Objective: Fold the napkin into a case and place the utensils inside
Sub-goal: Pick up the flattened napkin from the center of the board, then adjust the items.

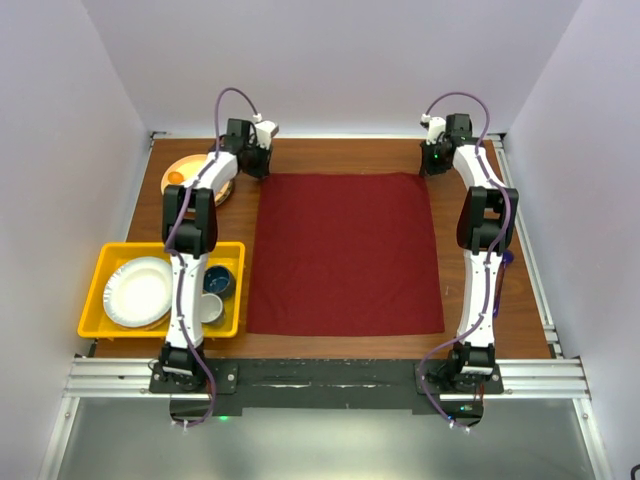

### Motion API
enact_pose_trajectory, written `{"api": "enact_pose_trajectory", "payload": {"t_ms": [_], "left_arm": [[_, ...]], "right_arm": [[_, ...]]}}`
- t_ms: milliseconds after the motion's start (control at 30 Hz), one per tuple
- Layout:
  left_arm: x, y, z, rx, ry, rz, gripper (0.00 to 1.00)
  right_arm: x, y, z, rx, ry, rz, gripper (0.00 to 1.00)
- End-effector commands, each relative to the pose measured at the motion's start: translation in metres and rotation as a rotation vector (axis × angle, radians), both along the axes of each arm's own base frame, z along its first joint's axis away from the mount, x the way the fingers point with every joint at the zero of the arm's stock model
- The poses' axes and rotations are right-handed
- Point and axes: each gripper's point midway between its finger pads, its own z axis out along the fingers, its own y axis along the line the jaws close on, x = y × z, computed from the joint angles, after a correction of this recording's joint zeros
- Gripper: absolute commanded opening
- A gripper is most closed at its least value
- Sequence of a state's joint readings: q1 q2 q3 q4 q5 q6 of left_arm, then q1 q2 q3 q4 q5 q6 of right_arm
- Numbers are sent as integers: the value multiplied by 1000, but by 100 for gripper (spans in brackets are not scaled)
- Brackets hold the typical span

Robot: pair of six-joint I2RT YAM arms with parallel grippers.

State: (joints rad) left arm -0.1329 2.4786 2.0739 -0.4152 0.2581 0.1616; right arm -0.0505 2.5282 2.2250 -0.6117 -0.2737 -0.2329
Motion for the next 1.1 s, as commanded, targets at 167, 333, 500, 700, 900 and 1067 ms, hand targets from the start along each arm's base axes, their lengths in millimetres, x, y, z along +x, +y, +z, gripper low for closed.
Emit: {"api": "enact_pose_trajectory", "payload": {"t_ms": [167,333,500,700,900,1067], "left_arm": [[-15,-24,-17,78,26,-63,9],[7,-4,3,91,-37,18,0],[34,-13,56,-57,-138,-5,0],[23,-29,126,-115,-275,-116,0],[-38,-34,139,-83,-254,-306,0],[-112,-35,128,-82,-155,-453,0]], "right_arm": [[-7,10,6,-5,15,15,0],[8,5,20,-24,-38,-6,0],[28,0,48,-40,-122,-5,0],[21,7,94,-43,-193,62,0],[-22,14,127,-35,-180,129,0],[-88,21,112,-24,-56,196,0]]}}
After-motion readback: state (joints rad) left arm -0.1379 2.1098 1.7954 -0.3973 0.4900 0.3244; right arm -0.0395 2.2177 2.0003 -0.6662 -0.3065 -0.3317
